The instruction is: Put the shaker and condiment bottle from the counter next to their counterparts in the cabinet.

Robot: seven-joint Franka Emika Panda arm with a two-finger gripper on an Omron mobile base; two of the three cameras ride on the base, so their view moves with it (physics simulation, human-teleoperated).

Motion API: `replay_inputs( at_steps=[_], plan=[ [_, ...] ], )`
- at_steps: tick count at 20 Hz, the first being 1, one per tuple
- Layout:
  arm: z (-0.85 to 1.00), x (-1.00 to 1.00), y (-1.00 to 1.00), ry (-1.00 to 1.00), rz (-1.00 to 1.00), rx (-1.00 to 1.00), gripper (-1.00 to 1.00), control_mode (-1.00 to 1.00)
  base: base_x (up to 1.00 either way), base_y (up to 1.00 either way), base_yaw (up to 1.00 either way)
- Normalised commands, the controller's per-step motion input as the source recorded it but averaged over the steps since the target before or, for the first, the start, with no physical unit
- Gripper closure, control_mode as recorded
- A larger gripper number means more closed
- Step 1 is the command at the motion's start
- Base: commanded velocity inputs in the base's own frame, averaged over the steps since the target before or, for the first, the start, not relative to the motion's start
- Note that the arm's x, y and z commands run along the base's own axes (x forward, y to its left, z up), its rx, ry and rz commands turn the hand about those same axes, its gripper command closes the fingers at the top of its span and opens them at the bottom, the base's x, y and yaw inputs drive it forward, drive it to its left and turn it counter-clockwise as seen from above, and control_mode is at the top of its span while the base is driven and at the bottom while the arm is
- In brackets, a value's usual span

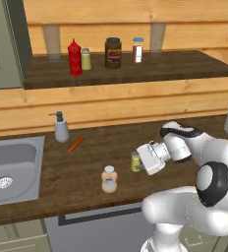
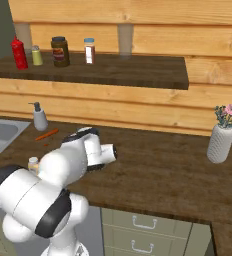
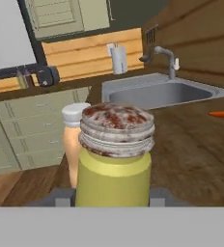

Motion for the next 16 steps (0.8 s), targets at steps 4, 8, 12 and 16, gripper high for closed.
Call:
replay_inputs(
  at_steps=[4, 8, 12, 16],
  plan=[
    [0.95, -0.21, -0.42, 0.34, -0.59, 0.0, 1.0, -1.0, 0.0, 0.0, 0.0],
    [0.89, -0.4, -0.09, 0.12, -0.55, -0.03, 1.0, -1.0, 0.0, 0.0, 0.0],
    [1.0, -0.52, 0.0, -0.04, -0.43, -0.02, 1.0, -1.0, 0.0, 0.0, 0.0],
    [1.0, -0.55, 0.02, -0.15, -0.28, -0.01, 1.0, -1.0, 0.0, 0.0, 0.0]
  ],
)
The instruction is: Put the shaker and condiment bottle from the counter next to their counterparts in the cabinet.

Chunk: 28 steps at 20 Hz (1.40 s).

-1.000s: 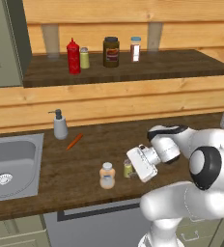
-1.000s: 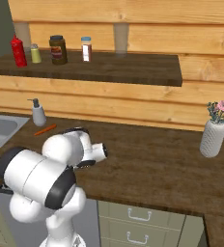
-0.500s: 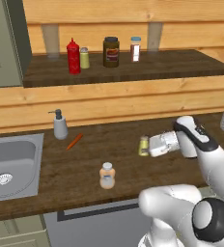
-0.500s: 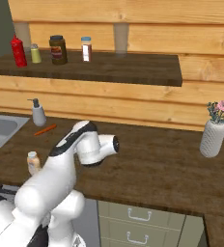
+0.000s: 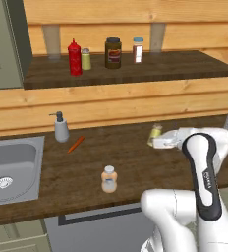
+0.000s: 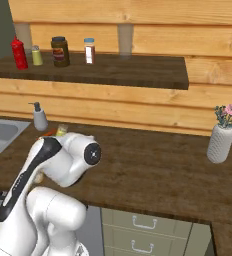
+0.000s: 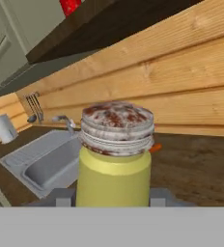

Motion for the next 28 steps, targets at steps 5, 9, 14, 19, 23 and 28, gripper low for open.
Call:
replay_inputs(
  at_steps=[5, 9, 14, 19, 23, 28],
  plan=[
    [1.0, -0.54, 0.12, -0.17, -0.09, -0.02, 1.0, -1.0, 0.0, 0.0, 0.0],
    [0.93, -0.55, 0.08, -0.25, 0.0, -0.18, 1.0, -1.0, 0.0, 0.0, 0.0],
    [0.75, -0.75, 0.17, -0.26, 0.04, -0.23, 1.0, -1.0, 0.0, 0.0, 0.0],
    [0.06, 0.0, 0.11, -0.01, 0.02, -0.04, 1.0, -1.0, 0.0, 0.0, 0.0],
    [0.48, 0.19, 0.47, 0.08, -0.01, -0.1, 1.0, -1.0, 0.0, 0.0, 0.0],
    [0.64, 0.2, 0.33, 0.07, 0.0, -0.06, 1.0, -1.0, 0.0, 0.0, 0.0]
  ],
)
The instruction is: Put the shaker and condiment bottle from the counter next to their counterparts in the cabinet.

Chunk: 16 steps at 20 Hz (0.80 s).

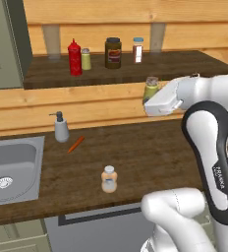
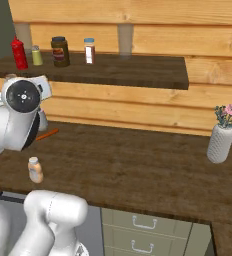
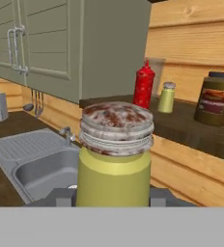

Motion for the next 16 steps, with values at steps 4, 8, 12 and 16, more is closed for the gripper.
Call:
replay_inputs(
  at_steps=[4, 8, 12, 16],
  plan=[
    [0.67, 0.34, 0.07, 0.05, 0.0, -0.07, 1.0, -1.0, 0.0, 0.0, 0.0],
    [0.28, 0.54, 0.0, 0.0, 0.0, -0.03, 1.0, -1.0, 0.0, 0.0, 0.0],
    [0.0, 0.64, 0.0, 0.0, 0.0, 0.0, 1.0, -1.0, 0.0, 0.0, 0.0],
    [-0.01, 0.07, 0.03, 0.0, 0.0, 0.0, 1.0, -1.0, 0.0, 0.0, 0.0]
  ],
)
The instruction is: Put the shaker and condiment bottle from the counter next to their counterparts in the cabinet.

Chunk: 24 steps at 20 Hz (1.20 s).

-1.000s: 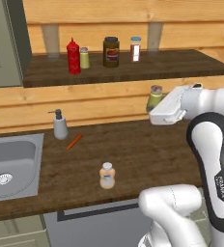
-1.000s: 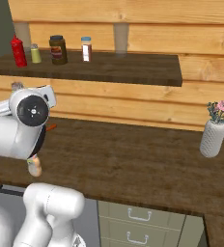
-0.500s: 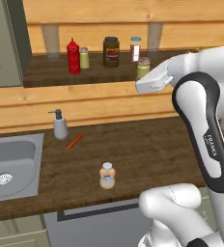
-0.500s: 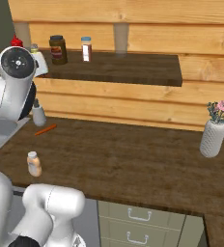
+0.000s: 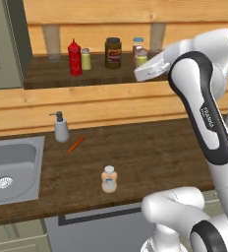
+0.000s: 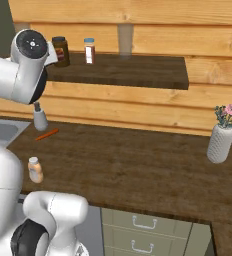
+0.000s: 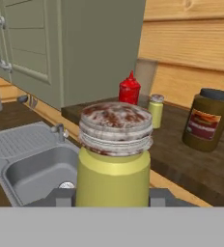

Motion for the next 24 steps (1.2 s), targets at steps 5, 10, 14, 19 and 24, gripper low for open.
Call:
replay_inputs(
  at_steps=[5, 10, 14, 19, 24],
  plan=[
    [-0.03, 0.33, 0.2, 0.0, -0.05, 0.05, 1.0, -1.0, 0.0, 0.0, 0.0],
    [-0.02, 0.42, 0.03, 0.01, -0.01, 0.01, 1.0, -1.0, 0.0, 0.0, 0.0],
    [-0.16, 0.33, 0.02, 0.0, 0.0, 0.0, 1.0, -1.0, 0.0, 0.0, 0.0],
    [-0.1, 0.26, 0.23, 0.0, -0.03, 0.0, 1.0, -1.0, 0.0, 0.0, 0.0],
    [-0.07, 0.32, 0.27, 0.0, -0.06, 0.0, 1.0, -1.0, 0.0, 0.0, 0.0]
  ],
)
